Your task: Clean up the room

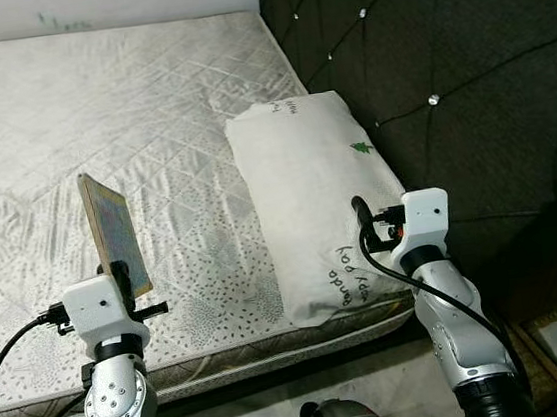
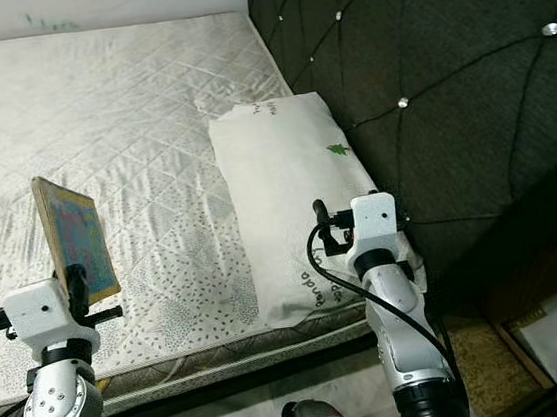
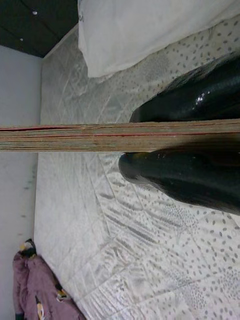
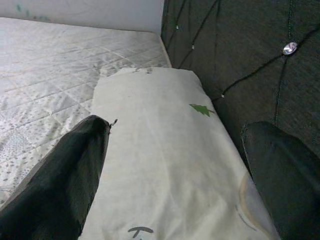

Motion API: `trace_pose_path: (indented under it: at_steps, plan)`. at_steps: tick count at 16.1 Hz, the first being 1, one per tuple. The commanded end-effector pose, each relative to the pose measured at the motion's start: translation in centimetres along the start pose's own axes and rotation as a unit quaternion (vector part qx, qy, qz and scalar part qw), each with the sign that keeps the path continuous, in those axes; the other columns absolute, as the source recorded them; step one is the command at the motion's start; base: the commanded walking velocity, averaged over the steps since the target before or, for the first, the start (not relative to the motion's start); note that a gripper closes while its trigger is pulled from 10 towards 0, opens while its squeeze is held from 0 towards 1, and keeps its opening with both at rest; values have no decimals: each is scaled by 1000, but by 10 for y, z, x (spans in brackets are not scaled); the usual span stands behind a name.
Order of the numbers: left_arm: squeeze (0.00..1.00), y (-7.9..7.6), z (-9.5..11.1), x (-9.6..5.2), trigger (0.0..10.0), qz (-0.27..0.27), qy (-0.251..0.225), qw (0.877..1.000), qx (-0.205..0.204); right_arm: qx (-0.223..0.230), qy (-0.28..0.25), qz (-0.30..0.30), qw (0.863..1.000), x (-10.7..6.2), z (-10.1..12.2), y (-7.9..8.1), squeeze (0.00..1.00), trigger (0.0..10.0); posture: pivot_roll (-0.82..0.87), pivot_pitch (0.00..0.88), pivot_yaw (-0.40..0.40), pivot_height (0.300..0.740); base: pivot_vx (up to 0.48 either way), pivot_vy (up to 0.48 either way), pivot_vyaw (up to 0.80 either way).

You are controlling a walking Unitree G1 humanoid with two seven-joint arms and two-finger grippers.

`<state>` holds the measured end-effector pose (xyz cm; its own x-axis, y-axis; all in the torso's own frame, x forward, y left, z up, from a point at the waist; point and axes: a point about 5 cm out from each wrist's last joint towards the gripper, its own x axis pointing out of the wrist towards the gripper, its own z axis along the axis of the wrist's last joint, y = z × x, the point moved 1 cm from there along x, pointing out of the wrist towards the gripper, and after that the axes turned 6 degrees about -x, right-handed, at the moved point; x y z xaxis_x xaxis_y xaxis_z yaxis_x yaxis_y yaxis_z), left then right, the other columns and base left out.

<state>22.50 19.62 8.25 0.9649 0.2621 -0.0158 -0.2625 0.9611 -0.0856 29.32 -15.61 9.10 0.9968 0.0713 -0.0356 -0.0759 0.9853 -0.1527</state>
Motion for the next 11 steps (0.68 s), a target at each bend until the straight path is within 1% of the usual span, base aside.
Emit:
trace_pose_path:
  at_steps: [1,5,11]
  plan:
    - [0,-4,12,3,10000,-6,-27,1000,2,-5,-7,2,1000,0,5,-1,0,10000,-38,99,-46,740,0,0,0]
    - [0,-5,12,4,10000,-7,-26,1000,0,-4,-6,9,1000,1,4,1,0,10000,-37,97,-46,740,0,0,0]
    - [0,-5,12,6,10000,-4,-26,1000,-2,-4,-6,15,1000,3,5,2,0,10000,-37,93,-48,683,0,0,0]
